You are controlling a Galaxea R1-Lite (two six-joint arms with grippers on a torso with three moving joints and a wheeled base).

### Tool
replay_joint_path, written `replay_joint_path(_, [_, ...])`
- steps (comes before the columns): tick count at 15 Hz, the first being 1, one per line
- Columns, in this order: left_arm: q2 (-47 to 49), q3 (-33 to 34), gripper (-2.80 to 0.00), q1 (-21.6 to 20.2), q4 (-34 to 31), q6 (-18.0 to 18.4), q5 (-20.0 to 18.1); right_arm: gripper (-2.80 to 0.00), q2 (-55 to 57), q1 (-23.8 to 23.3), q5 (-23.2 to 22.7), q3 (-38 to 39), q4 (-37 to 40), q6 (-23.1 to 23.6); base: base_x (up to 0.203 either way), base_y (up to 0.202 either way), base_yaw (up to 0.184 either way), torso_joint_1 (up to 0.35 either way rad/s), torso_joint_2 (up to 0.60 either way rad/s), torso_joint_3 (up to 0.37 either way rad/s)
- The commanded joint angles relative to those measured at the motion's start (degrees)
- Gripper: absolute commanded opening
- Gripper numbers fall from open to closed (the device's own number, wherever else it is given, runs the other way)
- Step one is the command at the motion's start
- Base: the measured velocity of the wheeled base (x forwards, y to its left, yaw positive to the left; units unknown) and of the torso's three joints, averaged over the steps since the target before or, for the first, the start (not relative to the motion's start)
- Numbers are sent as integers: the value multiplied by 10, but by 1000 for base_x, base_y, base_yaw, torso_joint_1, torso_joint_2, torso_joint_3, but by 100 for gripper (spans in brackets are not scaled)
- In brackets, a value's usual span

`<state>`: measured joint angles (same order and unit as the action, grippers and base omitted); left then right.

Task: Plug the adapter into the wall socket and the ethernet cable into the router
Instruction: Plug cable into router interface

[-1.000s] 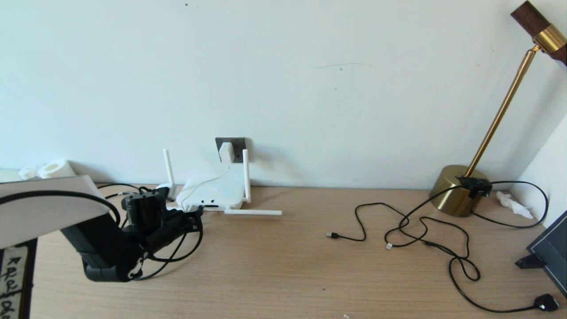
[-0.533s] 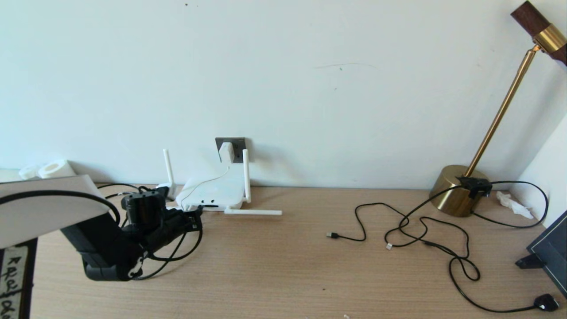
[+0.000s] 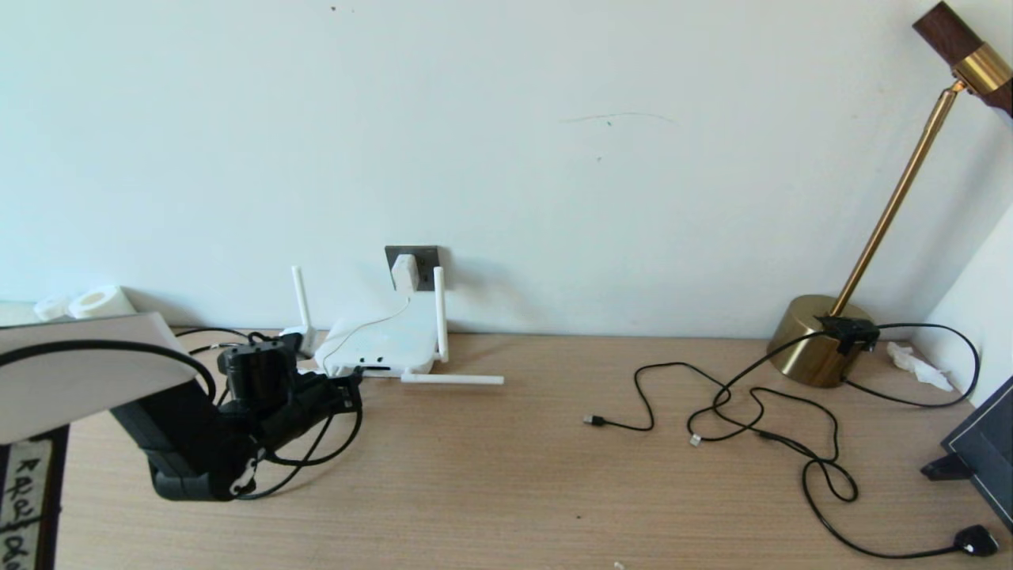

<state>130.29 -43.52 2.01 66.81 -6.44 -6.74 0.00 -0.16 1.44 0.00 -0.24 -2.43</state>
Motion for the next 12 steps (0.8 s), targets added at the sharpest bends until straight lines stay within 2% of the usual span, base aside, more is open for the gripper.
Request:
replay_joint_path(1, [3,0,-280,0,4,-1,0,-280,1,0,1,0,0,0,0,0,0,0,0,0])
replay_joint_path(12, [9,-28,-280,0,-19,-1,0,-280,0,0,0,0,0,0,0,0,0,0,0,0])
